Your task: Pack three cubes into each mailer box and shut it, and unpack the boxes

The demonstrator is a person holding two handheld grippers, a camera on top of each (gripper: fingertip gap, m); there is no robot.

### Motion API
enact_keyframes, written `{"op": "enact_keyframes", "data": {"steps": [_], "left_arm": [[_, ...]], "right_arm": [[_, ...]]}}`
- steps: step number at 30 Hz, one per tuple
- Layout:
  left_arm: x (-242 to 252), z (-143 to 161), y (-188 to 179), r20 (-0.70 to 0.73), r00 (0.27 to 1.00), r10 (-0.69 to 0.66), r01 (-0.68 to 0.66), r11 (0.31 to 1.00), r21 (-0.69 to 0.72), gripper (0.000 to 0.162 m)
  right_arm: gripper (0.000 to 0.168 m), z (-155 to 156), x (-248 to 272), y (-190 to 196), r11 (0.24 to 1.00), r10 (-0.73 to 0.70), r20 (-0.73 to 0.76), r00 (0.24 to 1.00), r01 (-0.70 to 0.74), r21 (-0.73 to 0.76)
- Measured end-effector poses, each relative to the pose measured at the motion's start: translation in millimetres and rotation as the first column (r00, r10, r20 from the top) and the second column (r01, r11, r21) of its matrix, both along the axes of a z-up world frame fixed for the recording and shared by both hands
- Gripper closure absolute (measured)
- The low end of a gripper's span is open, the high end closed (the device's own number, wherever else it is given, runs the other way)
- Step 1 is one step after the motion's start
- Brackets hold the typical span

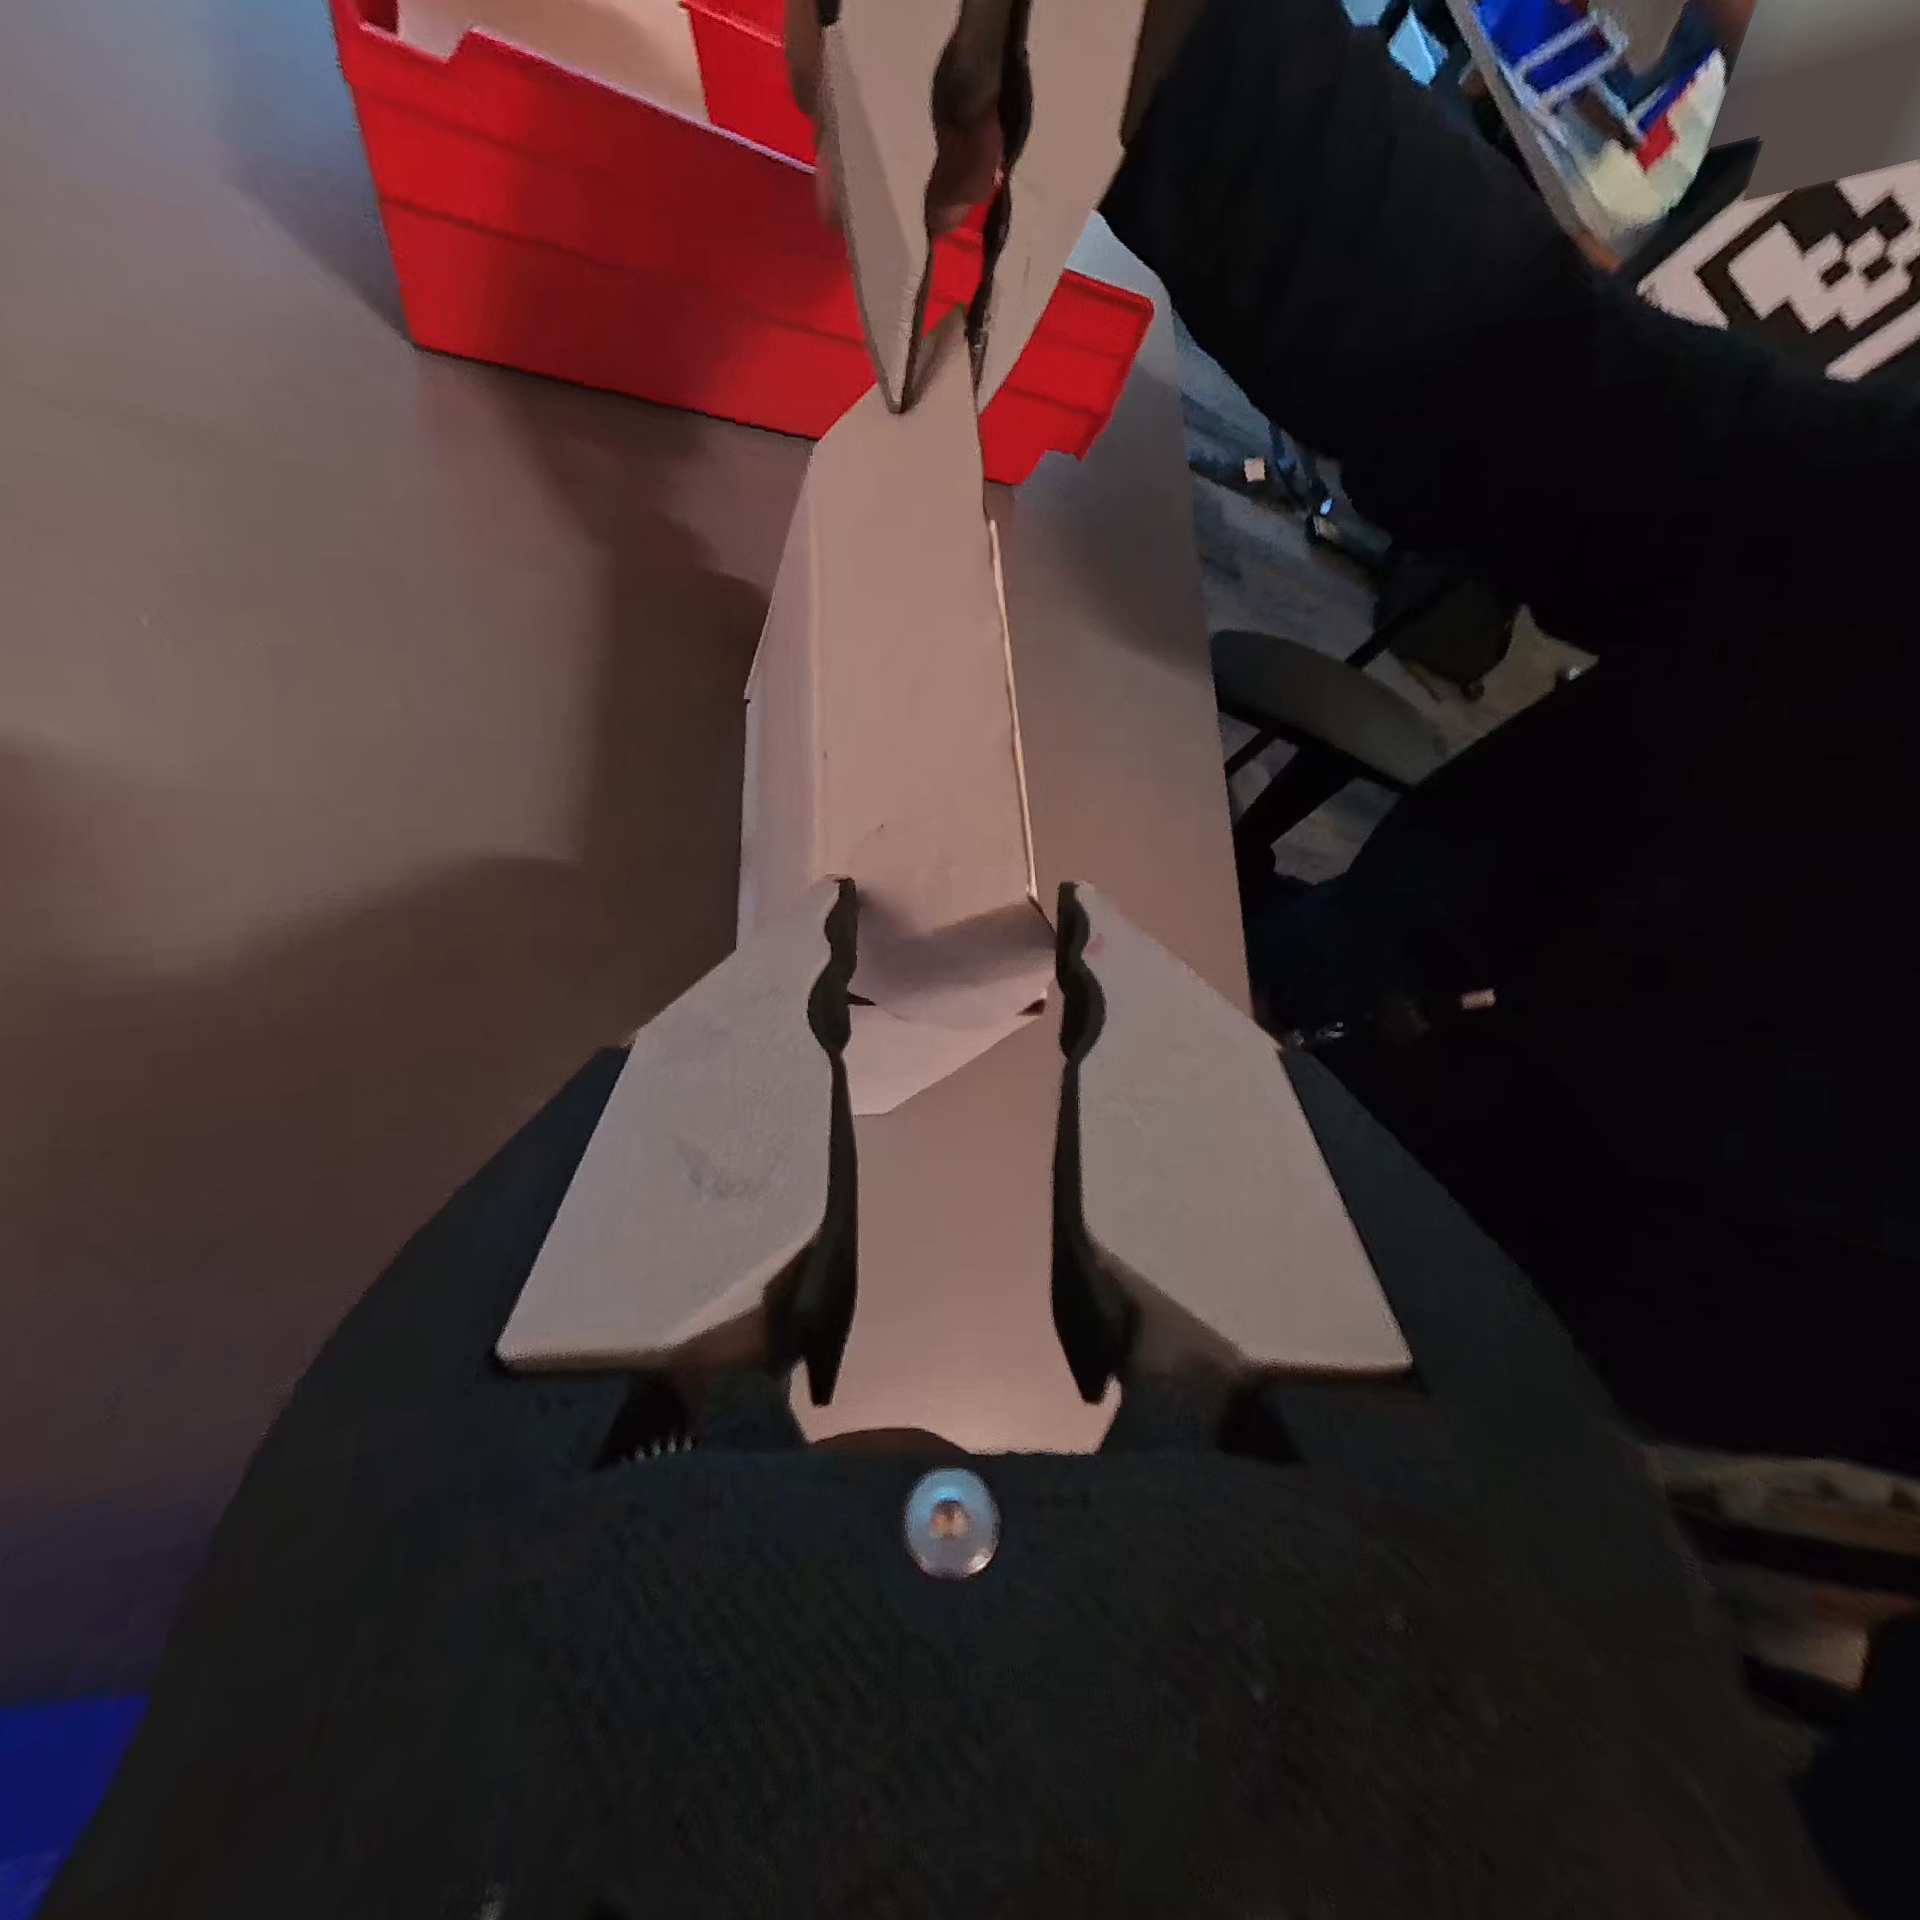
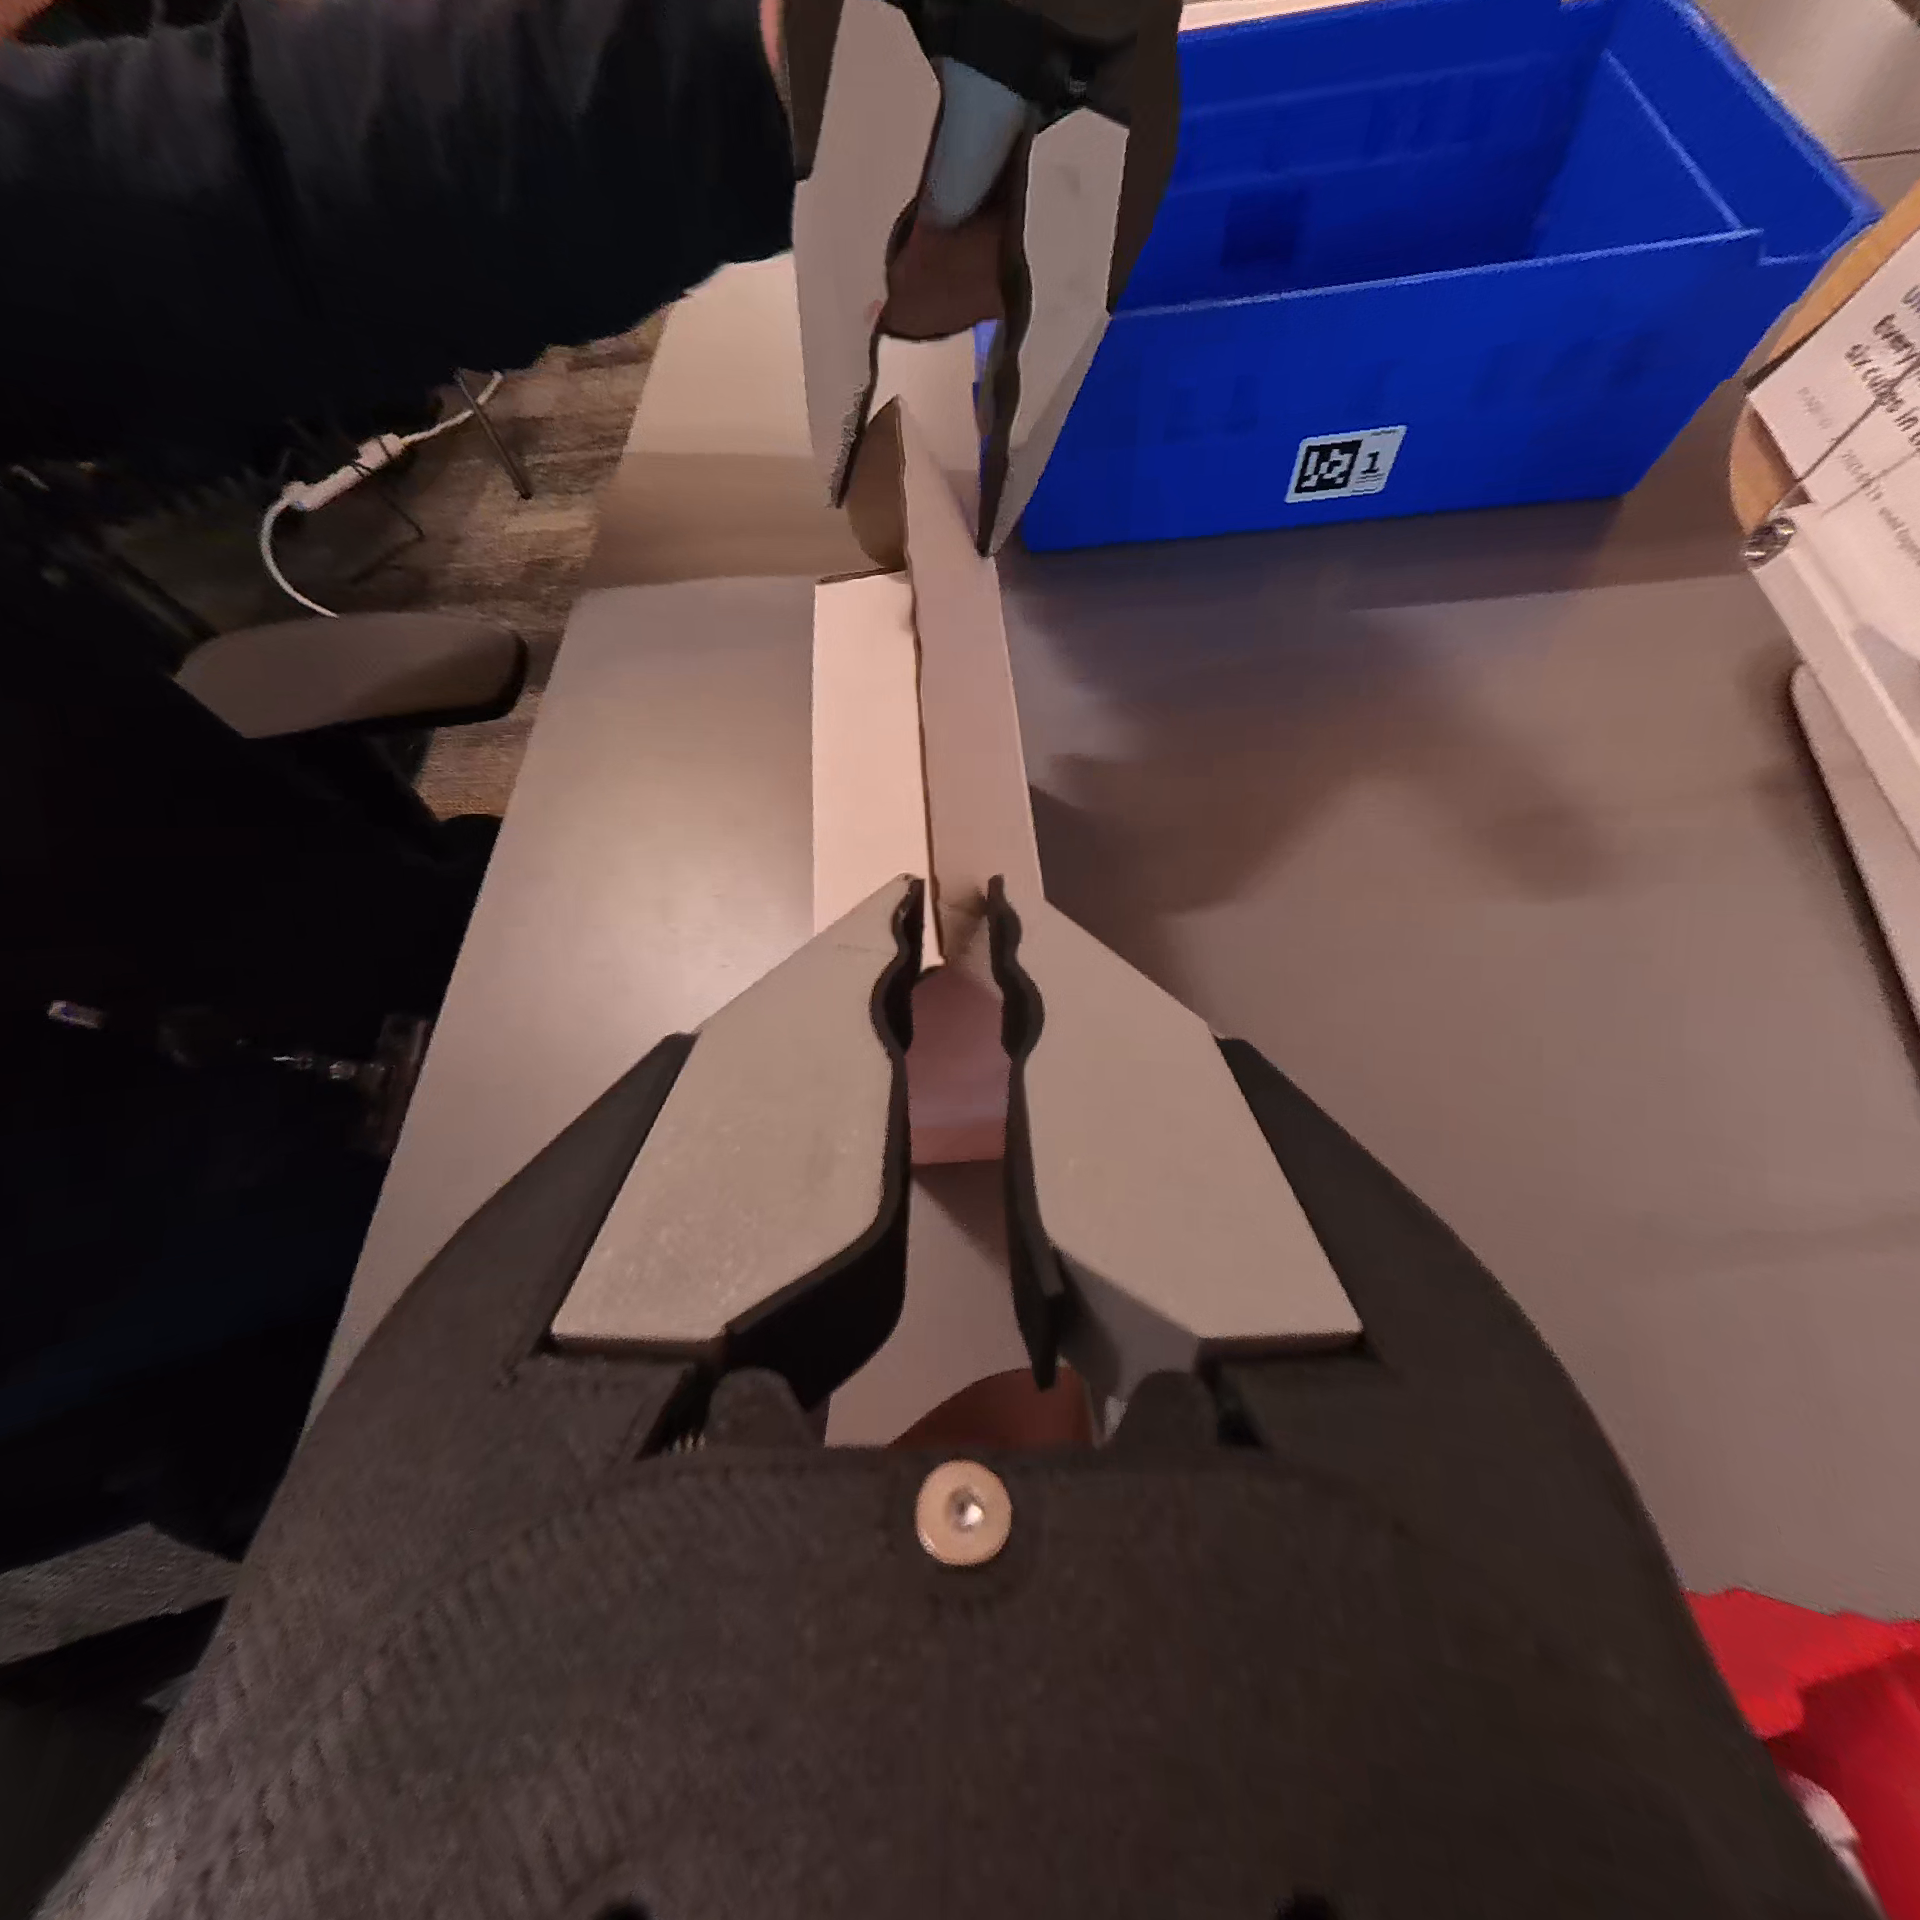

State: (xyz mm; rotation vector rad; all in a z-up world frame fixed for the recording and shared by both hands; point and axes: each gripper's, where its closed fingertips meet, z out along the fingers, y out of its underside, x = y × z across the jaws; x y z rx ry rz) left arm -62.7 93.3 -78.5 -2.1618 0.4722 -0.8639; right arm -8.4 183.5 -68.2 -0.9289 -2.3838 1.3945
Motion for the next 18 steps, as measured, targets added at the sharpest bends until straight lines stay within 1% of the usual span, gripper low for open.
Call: {"op": "enact_keyframes", "data": {"steps": [2, 5, 8, 13, 18], "left_arm": [[-2.6, 1.4, 2.6, 0.043, 0.997, 0.065, -0.063, 0.997, -0.047, 0.128], [-3.6, 3.6, 6.1, 0.134, 0.981, 0.142, -0.125, 0.984, -0.128, 0.129], [-3.1, 7.6, 9.2, 0.246, 0.949, 0.196, -0.147, 0.968, -0.203, 0.13], [-3.2, 7.1, 8.8, 0.284, 0.93, 0.235, -0.174, 0.959, -0.223, 0.13], [1.5, 6.3, 2.7, 0.235, 0.948, 0.212, -0.169, 0.967, -0.19, 0.13]], "right_arm": [[0.155, -1.4, -1.6, 0.6, 1.0, -0.017, 0.002, 1.0, 0.017, 0.017], [0.151, -5.0, -3.1, -0.8, 0.999, -0.036, 0.047, 0.998, 0.036, 0.005], [0.147, -8.6, -0.1, 0.5, 0.999, -0.025, 0.037, 0.999, 0.024, 0.047], [0.145, -1.3, 12.6, 16.5, 0.996, -0.02, -0.016, 1.0, 0.021, 0.089], [0.148, 7.1, 26.2, 37.9, 0.994, -0.009, -0.1, 0.995, 0.019, 0.106]]}}
